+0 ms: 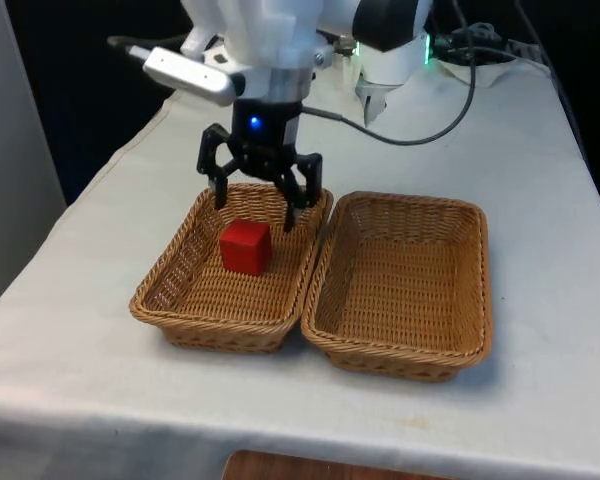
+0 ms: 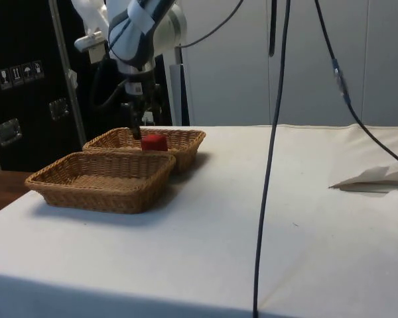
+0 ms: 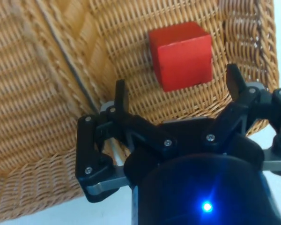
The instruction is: Pick up the red cube and place it into the right basket.
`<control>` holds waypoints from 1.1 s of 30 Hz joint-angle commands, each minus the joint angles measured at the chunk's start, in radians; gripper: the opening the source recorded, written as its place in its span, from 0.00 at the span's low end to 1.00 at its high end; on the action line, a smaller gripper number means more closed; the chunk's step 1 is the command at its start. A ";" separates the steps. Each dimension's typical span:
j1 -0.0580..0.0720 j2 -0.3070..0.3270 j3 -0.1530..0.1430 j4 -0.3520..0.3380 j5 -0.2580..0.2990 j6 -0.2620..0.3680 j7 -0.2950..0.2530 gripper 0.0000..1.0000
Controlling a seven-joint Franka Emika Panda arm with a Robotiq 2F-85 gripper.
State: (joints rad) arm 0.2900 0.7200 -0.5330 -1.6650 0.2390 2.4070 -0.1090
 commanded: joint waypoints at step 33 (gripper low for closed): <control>0.106 -0.171 0.025 -0.103 -0.108 -0.004 0.083 1.00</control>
State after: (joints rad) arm 0.3890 0.5570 -0.5030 -1.7590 0.1360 2.4020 -0.0290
